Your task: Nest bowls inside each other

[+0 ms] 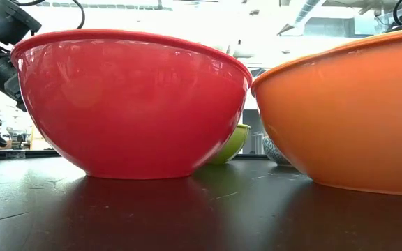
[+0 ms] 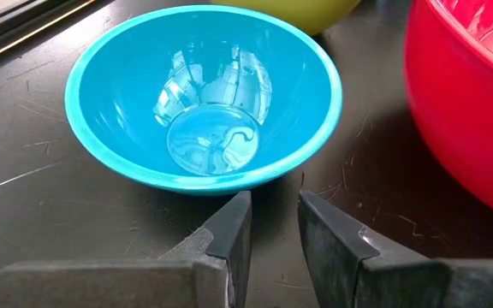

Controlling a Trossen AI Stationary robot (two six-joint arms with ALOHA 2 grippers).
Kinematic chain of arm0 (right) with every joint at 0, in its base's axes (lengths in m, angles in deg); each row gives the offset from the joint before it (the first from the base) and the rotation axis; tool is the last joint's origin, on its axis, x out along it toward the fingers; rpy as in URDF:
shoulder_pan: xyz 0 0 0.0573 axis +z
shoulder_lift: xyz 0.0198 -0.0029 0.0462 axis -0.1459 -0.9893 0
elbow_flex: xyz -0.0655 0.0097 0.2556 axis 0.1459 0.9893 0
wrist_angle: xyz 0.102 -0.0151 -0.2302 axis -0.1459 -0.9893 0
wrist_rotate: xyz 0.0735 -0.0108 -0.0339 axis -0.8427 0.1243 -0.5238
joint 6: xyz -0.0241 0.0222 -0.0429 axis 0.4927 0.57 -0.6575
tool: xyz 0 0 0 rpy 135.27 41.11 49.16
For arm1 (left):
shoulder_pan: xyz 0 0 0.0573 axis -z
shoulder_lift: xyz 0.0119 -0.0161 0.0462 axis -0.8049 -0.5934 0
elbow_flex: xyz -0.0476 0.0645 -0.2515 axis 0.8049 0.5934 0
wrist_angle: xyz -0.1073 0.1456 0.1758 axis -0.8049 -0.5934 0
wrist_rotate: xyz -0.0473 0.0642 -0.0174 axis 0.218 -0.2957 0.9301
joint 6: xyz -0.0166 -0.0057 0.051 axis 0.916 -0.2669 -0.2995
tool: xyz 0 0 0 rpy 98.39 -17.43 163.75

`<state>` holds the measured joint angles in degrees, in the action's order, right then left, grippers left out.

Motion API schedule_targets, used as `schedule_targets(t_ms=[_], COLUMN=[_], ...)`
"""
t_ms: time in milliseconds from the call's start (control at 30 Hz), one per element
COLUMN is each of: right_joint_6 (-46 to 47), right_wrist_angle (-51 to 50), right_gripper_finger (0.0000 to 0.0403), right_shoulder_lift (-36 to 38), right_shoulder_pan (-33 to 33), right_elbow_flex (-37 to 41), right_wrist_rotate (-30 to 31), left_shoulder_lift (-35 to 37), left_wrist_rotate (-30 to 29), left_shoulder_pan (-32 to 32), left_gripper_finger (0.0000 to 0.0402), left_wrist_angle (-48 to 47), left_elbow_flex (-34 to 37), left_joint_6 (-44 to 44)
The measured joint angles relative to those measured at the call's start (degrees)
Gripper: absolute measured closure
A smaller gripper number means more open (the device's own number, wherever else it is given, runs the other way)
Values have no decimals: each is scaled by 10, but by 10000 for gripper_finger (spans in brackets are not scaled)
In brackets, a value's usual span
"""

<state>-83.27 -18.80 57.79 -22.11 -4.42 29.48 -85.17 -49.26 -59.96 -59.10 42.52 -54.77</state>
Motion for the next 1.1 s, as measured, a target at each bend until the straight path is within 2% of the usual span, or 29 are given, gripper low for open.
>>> schedule_targets(t_ms=[300, 400, 567, 700, 833, 933, 1100], right_joint_6=[-1, 16, 225, 281, 296, 301, 281], right_wrist_angle=[3, 30, 149, 299, 400, 375, 198], right_gripper_finger=[362, 362, 362, 362, 362, 362, 362], right_shoulder_lift=[0, 0, 0, 0, -8, -20, -93], right_shoulder_pan=[0, 1, 14, 28, 70, 127, 248], right_elbow_flex=[0, 0, -10, -12, -20, -51, -146], right_wrist_rotate=[0, -2, -4, -12, -66, -75, 15], left_shoulder_lift=[0, 0, 0, 0, 0, 0, 0], left_wrist_rotate=[0, 0, 0, 0, 0, 0, 0], left_shoulder_pan=[0, 0, 0, 0, 0, 0, 0], left_gripper_finger=[315, 315, 315, 315, 315, 315, 315], left_wrist_angle=[0, 0, 0, 0, 0, 0, 0], left_elbow_flex=[0, 0, 0, 0, 0, 0, 0], left_joint_6=[0, 0, 0, 0, 0, 0, 0])
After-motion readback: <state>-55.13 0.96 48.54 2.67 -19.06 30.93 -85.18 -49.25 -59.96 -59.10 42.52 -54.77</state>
